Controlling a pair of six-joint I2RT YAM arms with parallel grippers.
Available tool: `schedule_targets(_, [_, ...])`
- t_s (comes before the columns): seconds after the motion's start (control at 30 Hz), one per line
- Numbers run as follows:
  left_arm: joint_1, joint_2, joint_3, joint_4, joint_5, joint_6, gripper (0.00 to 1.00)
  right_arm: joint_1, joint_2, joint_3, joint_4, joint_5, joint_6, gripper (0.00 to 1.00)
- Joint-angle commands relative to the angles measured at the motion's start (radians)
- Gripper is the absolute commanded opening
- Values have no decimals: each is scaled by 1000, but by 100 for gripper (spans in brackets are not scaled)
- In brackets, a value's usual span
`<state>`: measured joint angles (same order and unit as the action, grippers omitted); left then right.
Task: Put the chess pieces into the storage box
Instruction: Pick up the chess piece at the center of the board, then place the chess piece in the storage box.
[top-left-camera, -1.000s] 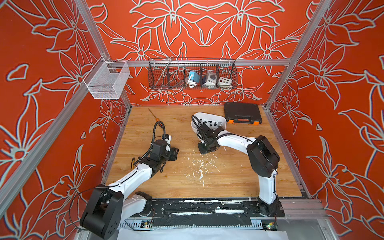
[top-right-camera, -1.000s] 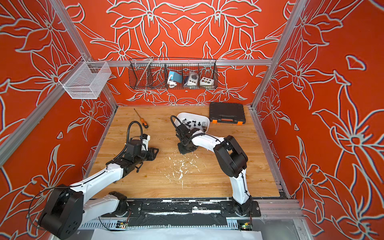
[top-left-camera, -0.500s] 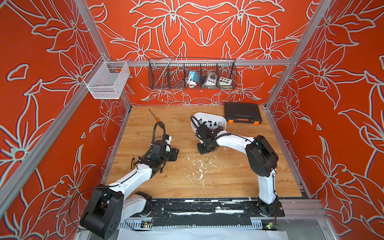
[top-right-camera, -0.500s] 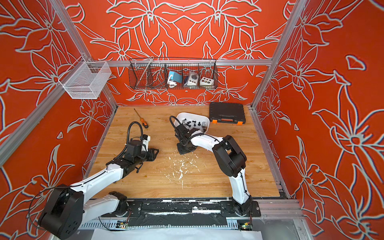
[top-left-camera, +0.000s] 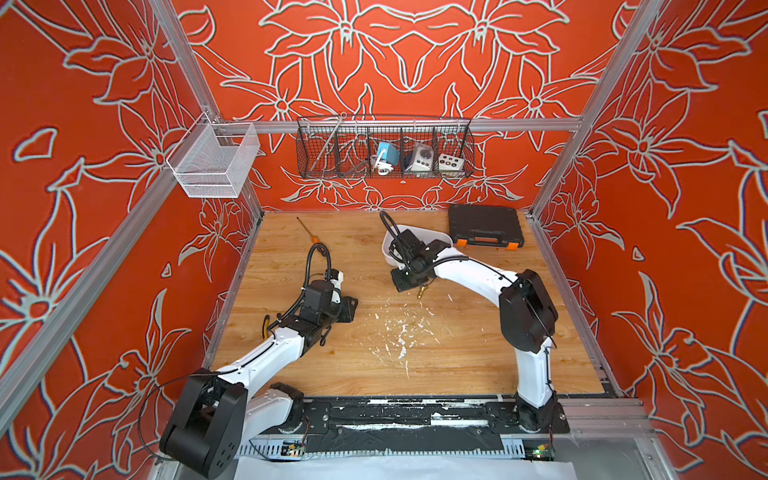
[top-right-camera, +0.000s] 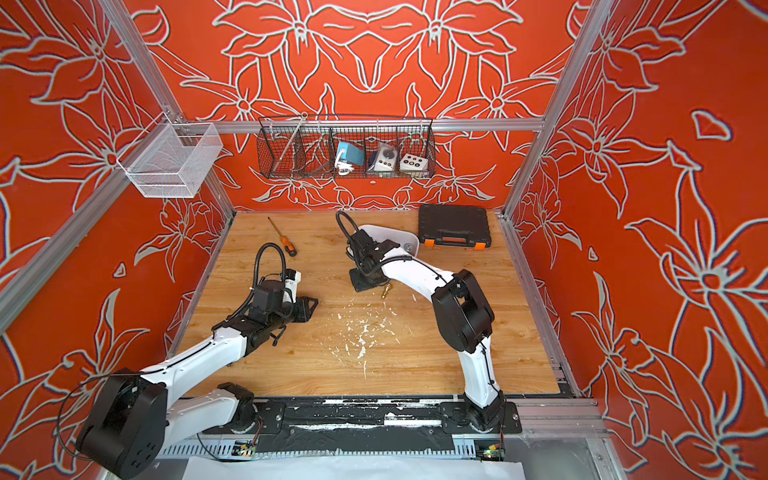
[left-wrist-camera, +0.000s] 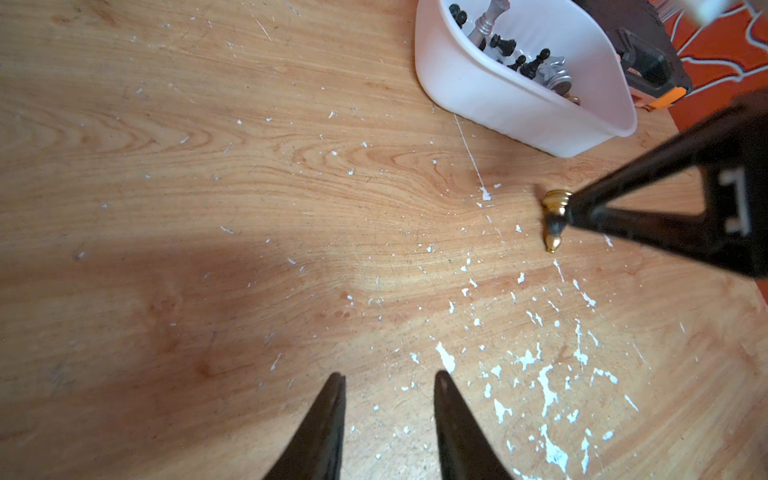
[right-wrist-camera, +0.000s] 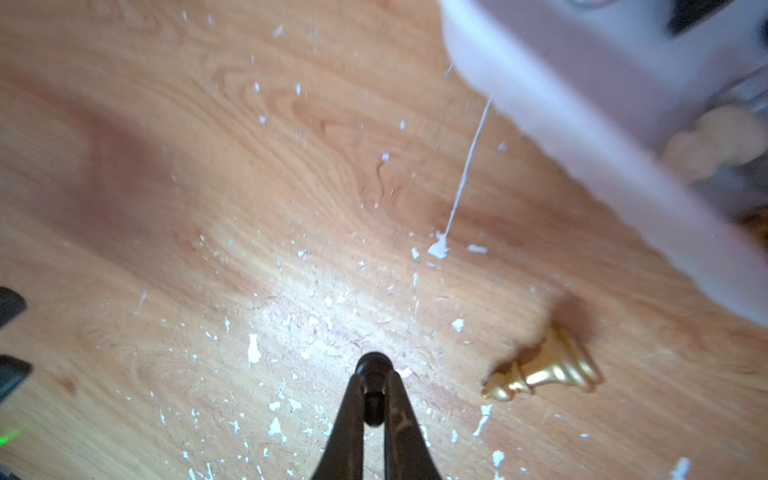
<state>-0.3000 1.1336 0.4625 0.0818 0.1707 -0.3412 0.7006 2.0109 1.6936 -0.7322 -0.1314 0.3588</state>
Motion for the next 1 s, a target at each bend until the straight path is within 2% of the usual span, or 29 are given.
schedule_targets(0.0, [5, -24, 6, -7, 19, -7, 36, -79, 18, 109, -80, 36, -60, 4])
schedule_targets(0.23, [5, -30, 7, -6, 24, -8, 37, -194, 109, 298, -140, 70, -95, 4])
schedule_targets(0.47, [5, -34, 3, -11, 37, -13, 37, -261, 199, 379, -149, 78, -87, 4])
schedule_targets(0.97, [6, -46, -11, -11, 52, -24, 36, -302, 375, 594, -192, 175, -80, 5])
